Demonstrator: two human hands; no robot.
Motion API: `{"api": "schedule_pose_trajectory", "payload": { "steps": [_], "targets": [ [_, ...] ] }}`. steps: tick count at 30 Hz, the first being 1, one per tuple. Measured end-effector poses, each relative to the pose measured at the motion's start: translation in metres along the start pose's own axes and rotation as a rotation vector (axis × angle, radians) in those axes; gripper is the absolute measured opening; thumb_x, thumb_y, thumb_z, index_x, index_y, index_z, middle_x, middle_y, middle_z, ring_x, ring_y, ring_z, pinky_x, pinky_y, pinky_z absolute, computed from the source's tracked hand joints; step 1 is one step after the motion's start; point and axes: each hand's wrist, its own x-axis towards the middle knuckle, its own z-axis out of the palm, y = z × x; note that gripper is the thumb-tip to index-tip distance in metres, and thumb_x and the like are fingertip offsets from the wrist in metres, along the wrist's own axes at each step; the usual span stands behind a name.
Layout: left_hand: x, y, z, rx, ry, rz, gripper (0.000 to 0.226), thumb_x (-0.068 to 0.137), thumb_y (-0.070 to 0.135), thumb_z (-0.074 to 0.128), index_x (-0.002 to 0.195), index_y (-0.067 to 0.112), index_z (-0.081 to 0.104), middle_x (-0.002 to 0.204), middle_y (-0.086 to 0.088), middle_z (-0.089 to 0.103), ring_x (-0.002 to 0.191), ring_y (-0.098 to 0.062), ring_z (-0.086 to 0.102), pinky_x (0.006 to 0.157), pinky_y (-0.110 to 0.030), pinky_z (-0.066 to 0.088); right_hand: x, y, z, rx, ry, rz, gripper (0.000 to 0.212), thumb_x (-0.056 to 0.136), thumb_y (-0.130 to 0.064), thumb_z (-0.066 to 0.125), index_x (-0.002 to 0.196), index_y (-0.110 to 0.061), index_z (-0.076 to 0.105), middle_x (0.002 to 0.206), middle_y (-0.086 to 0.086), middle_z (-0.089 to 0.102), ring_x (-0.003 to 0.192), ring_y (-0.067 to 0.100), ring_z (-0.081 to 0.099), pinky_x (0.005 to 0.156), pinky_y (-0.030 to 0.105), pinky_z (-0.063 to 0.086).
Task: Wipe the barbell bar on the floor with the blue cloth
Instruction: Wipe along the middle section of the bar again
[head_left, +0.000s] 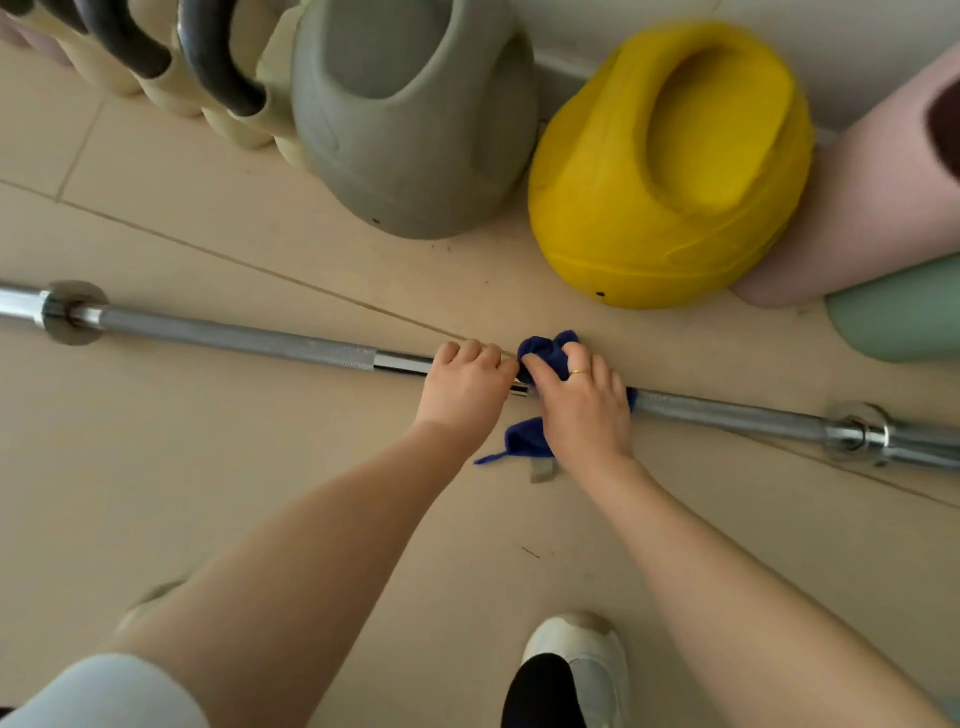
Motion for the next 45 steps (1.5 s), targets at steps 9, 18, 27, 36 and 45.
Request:
{"api": "schedule_pose_trajectory", "payload": {
  "steps": [9,18,27,36,45],
  "targets": [
    [0.002,0.005,0.01,-0.028,0.057,-0.027,0.035,0.037,0.013,0.089,0.058,0.016,0.061,0.057,0.001,0.06,0.061,-0.023,0.061,0.055,-0.026,0.047,-0.001,0.02,-0.003,0.054,0.035,0.293,0.03,0.086,-0.008,0.051,0.114,-0.019,0.056,0.116,0.019,0.048,0.097,0.039,0.05,0.064,0.036,0.04],
    [0.001,0.005,0.009,-0.04,0.06,-0.038,0.039,0.033,0.017,0.092,0.057,0.018,0.062,0.056,0.004,0.06,0.057,-0.02,0.061,0.053,-0.023,0.045,-0.005,0.027,-0.01,0.0,0.011,0.14,0.023,0.068,-0.008,0.07,0.089,-0.016,0.065,0.086,0.017,0.057,0.067,0.036,0.057,0.048,0.03,0.034],
    [-0.002,0.01,0.007,-0.08,0.032,-0.075,0.039,0.033,0.008,0.091,0.057,0.015,0.062,0.057,0.001,0.06,0.057,-0.023,0.06,0.053,-0.025,0.046,-0.007,0.024,-0.009,0.098,-0.032,0.27,0.018,0.078,-0.012,0.066,0.096,-0.014,0.062,0.097,0.021,0.056,0.074,0.04,0.059,0.047,0.033,0.043],
    [0.001,0.011,0.002,0.013,-0.04,-0.047,0.045,0.027,0.013,0.093,0.059,0.017,0.061,0.056,0.004,0.06,0.057,-0.021,0.06,0.051,-0.021,0.044,-0.029,0.086,-0.019,-0.056,-0.033,0.217,0.034,0.091,-0.014,0.045,0.124,-0.021,0.048,0.128,0.015,0.039,0.108,0.036,0.043,0.075,0.042,0.045],
    [0.0,0.017,-0.003,-0.019,-0.182,-0.155,0.021,0.091,0.011,0.054,0.112,0.007,0.053,0.116,-0.01,0.057,0.113,-0.031,0.047,0.087,-0.035,0.038,-0.019,0.049,-0.01,0.133,0.041,0.238,0.03,0.089,-0.005,0.046,0.116,-0.014,0.054,0.123,0.02,0.044,0.101,0.04,0.049,0.067,0.039,0.044]
  ]
}}
